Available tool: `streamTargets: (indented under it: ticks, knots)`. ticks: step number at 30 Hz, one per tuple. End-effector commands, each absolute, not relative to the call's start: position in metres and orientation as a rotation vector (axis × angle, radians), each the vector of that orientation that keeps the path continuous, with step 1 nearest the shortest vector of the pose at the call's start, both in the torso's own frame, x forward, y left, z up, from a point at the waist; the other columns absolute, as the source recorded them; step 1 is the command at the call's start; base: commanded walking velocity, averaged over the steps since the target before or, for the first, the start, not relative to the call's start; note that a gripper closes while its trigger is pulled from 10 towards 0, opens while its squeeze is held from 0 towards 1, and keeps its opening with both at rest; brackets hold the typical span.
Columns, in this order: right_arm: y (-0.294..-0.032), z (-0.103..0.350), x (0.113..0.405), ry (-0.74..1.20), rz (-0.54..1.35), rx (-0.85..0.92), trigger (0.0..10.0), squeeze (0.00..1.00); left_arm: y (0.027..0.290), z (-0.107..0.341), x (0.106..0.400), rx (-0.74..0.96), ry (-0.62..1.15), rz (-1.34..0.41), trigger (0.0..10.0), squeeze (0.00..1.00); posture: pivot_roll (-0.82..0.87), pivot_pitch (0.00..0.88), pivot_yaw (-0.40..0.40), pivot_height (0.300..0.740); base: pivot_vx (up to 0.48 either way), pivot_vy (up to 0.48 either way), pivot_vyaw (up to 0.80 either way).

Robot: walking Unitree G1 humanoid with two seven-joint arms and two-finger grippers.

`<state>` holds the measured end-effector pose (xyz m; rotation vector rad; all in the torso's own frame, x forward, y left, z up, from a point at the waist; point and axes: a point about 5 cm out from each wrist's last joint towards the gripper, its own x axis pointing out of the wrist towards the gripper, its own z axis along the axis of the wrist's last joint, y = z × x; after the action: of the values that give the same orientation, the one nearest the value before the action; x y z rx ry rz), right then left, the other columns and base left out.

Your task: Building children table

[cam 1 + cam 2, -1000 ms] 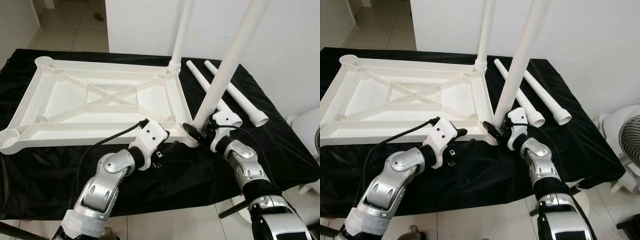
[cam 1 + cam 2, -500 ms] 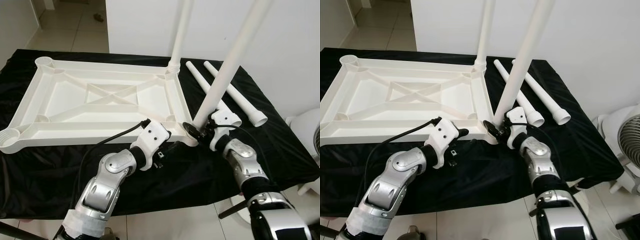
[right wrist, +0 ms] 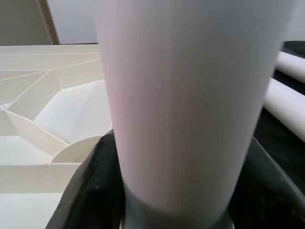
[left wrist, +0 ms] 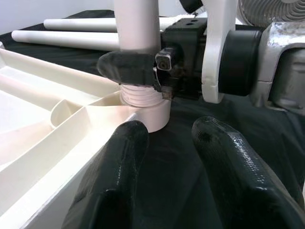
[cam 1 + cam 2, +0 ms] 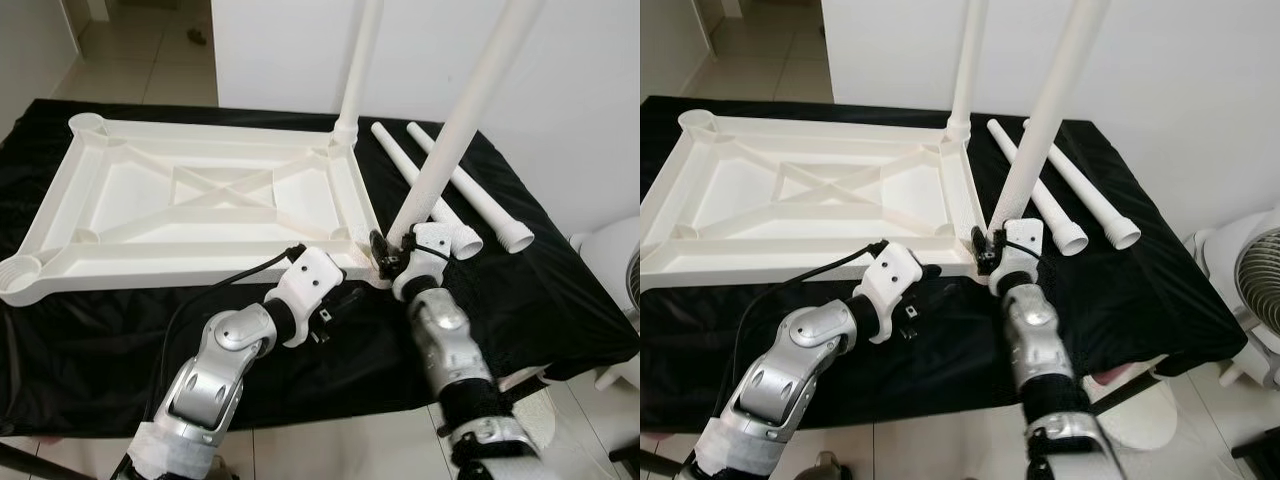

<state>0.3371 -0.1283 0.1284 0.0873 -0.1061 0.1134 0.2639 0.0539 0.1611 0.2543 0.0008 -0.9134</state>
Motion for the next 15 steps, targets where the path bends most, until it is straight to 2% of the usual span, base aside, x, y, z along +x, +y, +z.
streamTargets:
  ticks: [1,6,7,15]
  knots:
    - [-0.131,0.116,0.332,-0.047,0.048,0.099,10.0,0.00,0.054,0.161,0.264,0.255,0.002,-0.863,10.0,0.00,0.08,0.055,-0.090,0.740,0.000,0.000,0.00]
    - [-0.115,0.121,0.323,-0.058,0.022,0.139,10.0,0.00,0.054,0.162,0.263,0.251,0.005,-0.861,10.0,0.00,0.08,0.057,-0.088,0.740,0.000,0.000,0.00]
    - [-0.114,0.124,0.322,-0.078,0.032,0.158,10.0,1.00,0.055,0.161,0.263,0.250,0.007,-0.860,10.0,0.00,0.08,0.057,-0.084,0.740,0.000,0.000,0.00]
    - [-0.119,0.131,0.321,-0.088,0.067,0.177,10.0,1.00,0.054,0.161,0.263,0.252,0.008,-0.865,10.0,0.00,0.08,0.057,-0.082,0.740,0.000,0.000,0.00]
